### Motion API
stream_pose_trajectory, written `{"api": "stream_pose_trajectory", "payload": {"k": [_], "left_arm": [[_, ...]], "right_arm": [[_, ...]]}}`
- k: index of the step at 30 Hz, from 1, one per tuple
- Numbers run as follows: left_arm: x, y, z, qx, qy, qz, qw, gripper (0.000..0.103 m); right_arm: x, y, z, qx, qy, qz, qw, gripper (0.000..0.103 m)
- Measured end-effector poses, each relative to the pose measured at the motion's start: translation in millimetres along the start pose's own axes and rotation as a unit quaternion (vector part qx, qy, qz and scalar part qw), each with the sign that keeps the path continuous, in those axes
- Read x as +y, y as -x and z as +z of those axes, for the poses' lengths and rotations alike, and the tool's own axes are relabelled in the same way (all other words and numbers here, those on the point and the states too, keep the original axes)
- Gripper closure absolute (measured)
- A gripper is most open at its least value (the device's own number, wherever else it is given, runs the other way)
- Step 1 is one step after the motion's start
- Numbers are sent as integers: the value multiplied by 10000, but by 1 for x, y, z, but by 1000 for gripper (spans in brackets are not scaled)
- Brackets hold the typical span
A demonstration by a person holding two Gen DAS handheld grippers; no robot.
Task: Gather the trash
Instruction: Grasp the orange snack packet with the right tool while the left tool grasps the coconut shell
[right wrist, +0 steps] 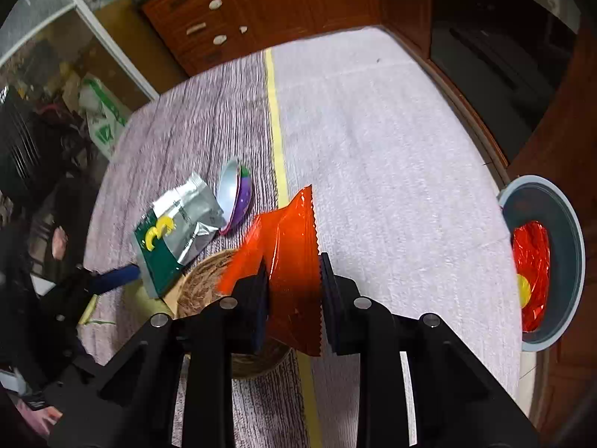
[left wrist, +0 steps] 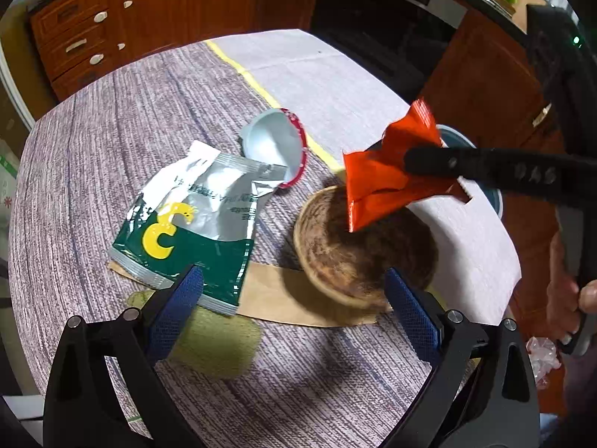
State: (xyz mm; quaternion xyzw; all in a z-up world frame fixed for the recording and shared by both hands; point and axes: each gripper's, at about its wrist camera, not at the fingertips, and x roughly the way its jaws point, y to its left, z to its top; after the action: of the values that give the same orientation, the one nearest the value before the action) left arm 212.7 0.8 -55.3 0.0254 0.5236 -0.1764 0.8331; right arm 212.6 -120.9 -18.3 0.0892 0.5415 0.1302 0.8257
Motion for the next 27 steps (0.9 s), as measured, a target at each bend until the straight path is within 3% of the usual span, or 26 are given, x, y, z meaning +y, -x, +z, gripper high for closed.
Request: {"api": "stream_pose_trajectory", "payload": {"k": [8,14,21,24,26,27], "left_arm": [[-8,-5,2,56,-107,-76,9999,6],[-12,-21,6,313,-156,-241,9991,26],[-28,-39,7,587,-292,-302,9974,27],[-35,-43,7,592,-335,-236,9974,37],[-40,-40,8,523,-404,-186,9976,58],[-42,-38,9,512,-413,-214,9976,64]], "right_arm": [[-34,33,-3,-315,-405,-46,9987,80],[-60,36,-15,-305,-697,-68,9971,79],[-76,31,-27,-212,-868,14,9960,78],[-81,30,-31,-195,-908,28,9957,78],[-84,30,-33,-193,-938,49,9954,78],[-86,31,-34,-201,-958,51,9952,78]]}}
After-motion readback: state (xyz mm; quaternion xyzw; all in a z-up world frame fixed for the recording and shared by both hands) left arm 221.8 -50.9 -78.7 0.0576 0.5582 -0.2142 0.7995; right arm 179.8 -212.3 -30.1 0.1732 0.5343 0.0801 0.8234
